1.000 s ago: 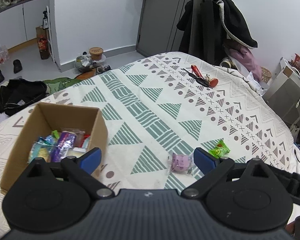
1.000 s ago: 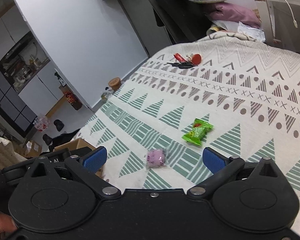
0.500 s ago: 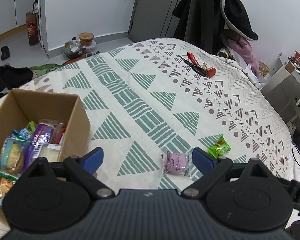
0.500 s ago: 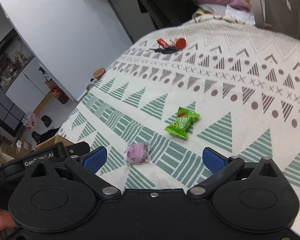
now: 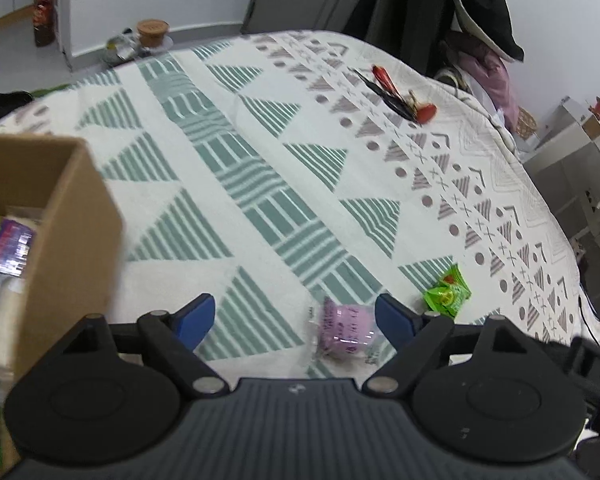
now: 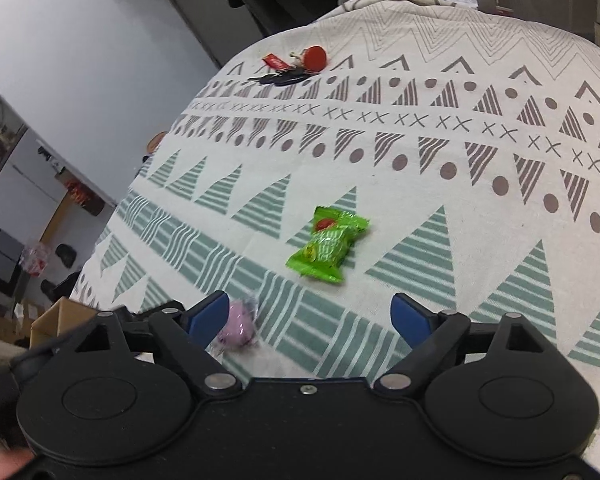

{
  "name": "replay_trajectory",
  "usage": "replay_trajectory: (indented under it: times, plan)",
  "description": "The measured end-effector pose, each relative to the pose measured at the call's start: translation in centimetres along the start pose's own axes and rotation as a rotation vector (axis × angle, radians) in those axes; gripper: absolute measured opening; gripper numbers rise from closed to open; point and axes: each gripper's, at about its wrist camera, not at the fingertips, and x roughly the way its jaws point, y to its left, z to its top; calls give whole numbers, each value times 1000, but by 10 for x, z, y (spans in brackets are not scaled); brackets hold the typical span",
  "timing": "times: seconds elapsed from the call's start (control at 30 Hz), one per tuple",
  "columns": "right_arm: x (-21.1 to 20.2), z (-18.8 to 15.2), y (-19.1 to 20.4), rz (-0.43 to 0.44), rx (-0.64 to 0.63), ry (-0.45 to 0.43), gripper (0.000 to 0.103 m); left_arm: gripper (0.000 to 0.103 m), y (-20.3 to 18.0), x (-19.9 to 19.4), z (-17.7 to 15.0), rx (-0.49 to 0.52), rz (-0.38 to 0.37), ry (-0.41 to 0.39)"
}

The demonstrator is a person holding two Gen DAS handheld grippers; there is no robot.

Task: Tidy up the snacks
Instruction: 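Grasp the purple round packet with the left tool while the right tool grasps the green candy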

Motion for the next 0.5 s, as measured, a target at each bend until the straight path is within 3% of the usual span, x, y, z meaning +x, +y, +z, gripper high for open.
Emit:
replay_trajectory:
  times: [0.3,0.4,0.5]
  plan:
    - [17,7,-6,-18,26,-17,81,77,-15,38,-5,-1,-53,71]
    - [25,12,-5,-16,24,-19,81,68,-19,43,-9,4,-60,88]
    - [35,14,-6,-14,42,-11,81,47,-20,44,-10,26,-48,75]
